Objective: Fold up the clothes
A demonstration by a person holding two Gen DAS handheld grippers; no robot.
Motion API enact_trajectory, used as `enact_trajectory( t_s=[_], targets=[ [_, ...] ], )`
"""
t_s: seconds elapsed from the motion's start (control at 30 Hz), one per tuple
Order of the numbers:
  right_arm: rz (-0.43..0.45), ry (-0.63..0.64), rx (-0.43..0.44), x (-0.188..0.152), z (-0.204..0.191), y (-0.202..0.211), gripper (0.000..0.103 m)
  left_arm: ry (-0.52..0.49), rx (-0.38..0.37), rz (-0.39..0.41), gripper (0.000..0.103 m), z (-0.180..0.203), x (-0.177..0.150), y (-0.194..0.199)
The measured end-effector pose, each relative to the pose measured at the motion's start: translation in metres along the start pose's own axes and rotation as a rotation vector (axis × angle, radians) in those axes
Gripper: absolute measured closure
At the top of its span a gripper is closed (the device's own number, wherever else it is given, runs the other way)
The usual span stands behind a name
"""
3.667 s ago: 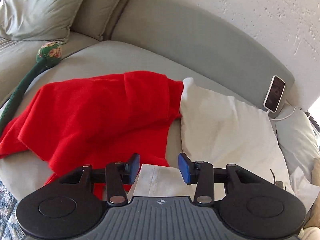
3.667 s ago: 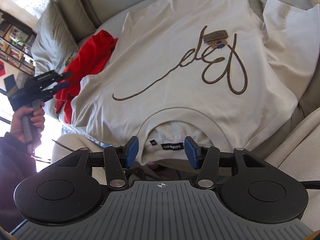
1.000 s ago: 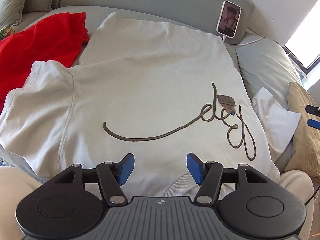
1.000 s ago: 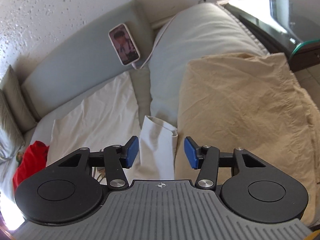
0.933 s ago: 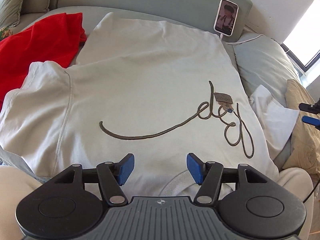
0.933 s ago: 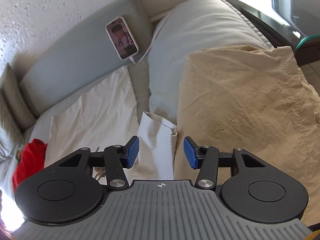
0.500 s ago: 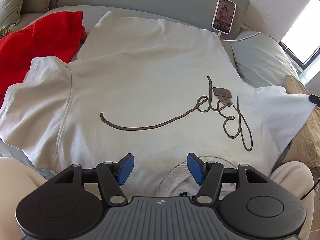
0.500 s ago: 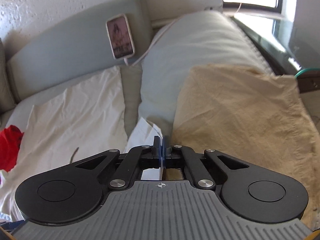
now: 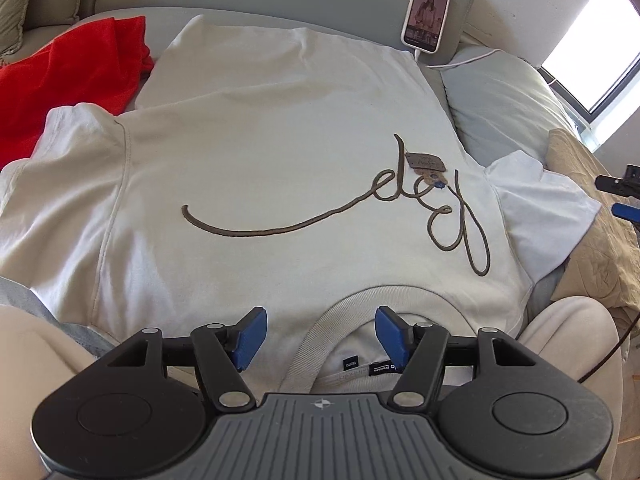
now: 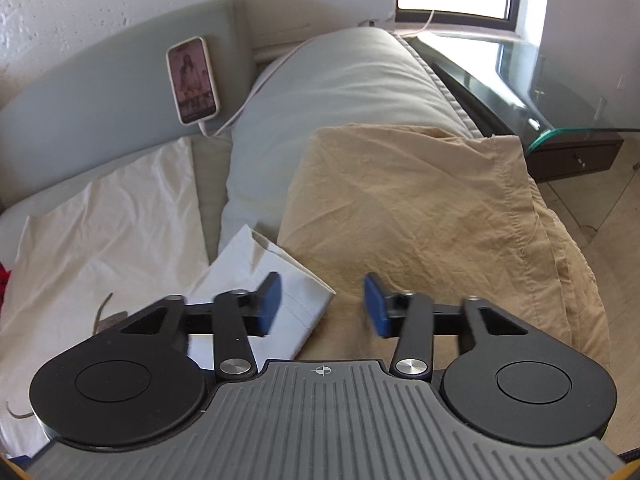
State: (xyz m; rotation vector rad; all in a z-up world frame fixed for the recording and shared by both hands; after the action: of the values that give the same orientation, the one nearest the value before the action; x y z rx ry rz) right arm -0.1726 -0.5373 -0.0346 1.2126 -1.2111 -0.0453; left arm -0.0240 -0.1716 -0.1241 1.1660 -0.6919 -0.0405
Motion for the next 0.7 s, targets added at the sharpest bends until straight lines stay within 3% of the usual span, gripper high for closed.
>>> enact_trajectory(
  t_s=[0.1, 0.17, 0.2, 0.23, 0.3, 0.43, 0.5, 0.57, 0.63, 0.7],
  targets=[
    [0.073, -0.001, 0.057, 0.000, -0.017, 0.030, 0.046, 0.018, 0.027, 0.031, 0.043, -0.007, 0.006, 0.003],
    [0.059, 0.026, 0.143, -0.008, -0.036, 0.036, 0.046, 0.025, 0.060, 0.039, 0.043, -0.010, 0.008, 0.001],
    [0.030, 0.044, 0.195, -0.013, -0.047, 0.036, 0.051, 0.028, 0.076, 0.042, 0.044, -0.012, 0.009, -0.001],
    [-0.024, 0.051, 0.253, -0.021, -0.057, 0.029, 0.065, 0.025, 0.093, 0.042, 0.044, -0.013, 0.009, -0.003],
    [-0.154, 0.055, 0.340, -0.044, -0.079, 0.007, 0.083, 0.000, 0.121, 0.035, 0.045, -0.014, 0.007, -0.009],
    [-0.302, 0.153, 0.334, -0.094, -0.114, -0.030, 0.085, -0.121, 0.157, 0.034, 0.045, -0.006, -0.002, -0.016],
    [-0.378, 0.185, 0.301, -0.117, -0.119, -0.040, 0.082, -0.143, 0.144, -0.035, 0.045, -0.004, -0.003, -0.014],
    [-0.375, 0.226, 0.297, -0.128, -0.117, -0.033, 0.083, -0.144, 0.094, -0.084, 0.047, -0.005, 0.000, -0.007],
    [-0.432, 0.225, 0.291, -0.125, -0.116, -0.023, 0.081, -0.147, 0.059, -0.060, 0.047, -0.007, 0.008, 0.009],
    [-0.413, 0.196, 0.344, -0.109, -0.113, -0.004, 0.081, -0.140, 0.042, 0.014, 0.047, -0.010, 0.024, 0.034]
  ],
)
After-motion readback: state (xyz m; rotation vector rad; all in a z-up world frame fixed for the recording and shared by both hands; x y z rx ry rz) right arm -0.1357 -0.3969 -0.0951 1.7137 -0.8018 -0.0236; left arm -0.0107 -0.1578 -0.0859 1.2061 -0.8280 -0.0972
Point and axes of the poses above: each gripper's, at about its wrist camera, not at the fingertips, and y roughly against the way its jaws point, z to its right, x to its top, the point moved 2 cm from there along -y, roughly the way its jaws point, and after that the axes turned 4 degrees about x, right-handed, at the moved point
